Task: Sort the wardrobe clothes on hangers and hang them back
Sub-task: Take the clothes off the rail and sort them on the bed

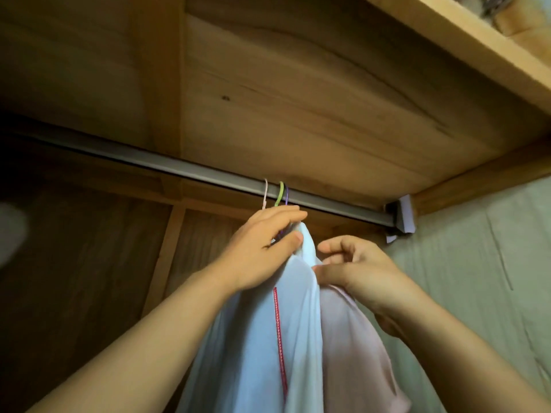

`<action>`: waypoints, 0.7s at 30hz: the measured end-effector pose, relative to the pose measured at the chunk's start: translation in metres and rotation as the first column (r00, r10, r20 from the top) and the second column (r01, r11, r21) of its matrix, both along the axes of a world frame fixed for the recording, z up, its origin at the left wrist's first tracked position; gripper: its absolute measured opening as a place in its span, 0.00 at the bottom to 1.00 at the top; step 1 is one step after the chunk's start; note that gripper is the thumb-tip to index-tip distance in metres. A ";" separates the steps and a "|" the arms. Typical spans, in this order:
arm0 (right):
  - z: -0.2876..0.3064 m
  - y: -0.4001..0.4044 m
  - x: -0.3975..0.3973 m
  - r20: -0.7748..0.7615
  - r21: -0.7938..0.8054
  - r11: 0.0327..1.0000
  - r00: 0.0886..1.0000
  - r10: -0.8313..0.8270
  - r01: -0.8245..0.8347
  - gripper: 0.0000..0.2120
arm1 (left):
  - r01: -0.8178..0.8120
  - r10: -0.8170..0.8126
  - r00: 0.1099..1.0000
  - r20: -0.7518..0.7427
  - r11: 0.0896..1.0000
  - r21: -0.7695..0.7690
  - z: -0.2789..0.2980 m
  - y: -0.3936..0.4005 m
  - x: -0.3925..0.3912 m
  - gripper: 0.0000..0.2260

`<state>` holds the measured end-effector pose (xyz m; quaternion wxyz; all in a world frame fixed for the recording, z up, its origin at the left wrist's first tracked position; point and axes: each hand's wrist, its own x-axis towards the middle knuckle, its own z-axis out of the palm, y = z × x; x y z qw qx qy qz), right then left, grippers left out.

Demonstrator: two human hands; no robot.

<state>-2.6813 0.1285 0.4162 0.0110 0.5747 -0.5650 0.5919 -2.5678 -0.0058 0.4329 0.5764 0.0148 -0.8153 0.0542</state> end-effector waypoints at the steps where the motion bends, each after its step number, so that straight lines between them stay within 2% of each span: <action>1: -0.001 -0.001 -0.002 0.025 0.008 1.000 1.000 0.011 -0.011 0.17 | 0.019 -0.019 0.998 0.054 1.000 0.006 0.001 -0.002 -0.001 0.25; 3: -0.001 -0.003 -0.007 0.073 0.017 1.000 0.997 0.014 -0.016 0.16 | 0.045 -0.044 0.995 0.094 0.999 -0.001 0.001 -0.005 -0.003 0.23; 8: -0.002 -0.016 -0.007 0.061 -0.096 0.988 0.992 -0.114 0.119 0.09 | 0.137 -0.137 0.990 0.017 0.991 0.007 -0.003 -0.016 -0.003 0.22; 14: 0.004 -0.019 -0.003 -0.057 -0.245 0.932 0.956 -0.289 0.267 0.13 | 0.173 -0.173 0.985 0.006 0.985 0.021 -0.007 -0.021 -0.003 0.21; 18: 0.009 0.001 -0.006 -0.067 -0.258 0.924 0.949 -0.308 0.282 0.13 | 0.182 -0.182 0.983 -0.012 0.983 0.013 -0.010 -0.017 -0.005 0.26; 21: 0.004 0.023 -0.010 -0.064 -0.256 0.928 0.953 -0.298 0.272 0.10 | 0.170 -0.166 0.980 -0.113 0.985 0.031 -0.017 -0.009 -0.009 0.25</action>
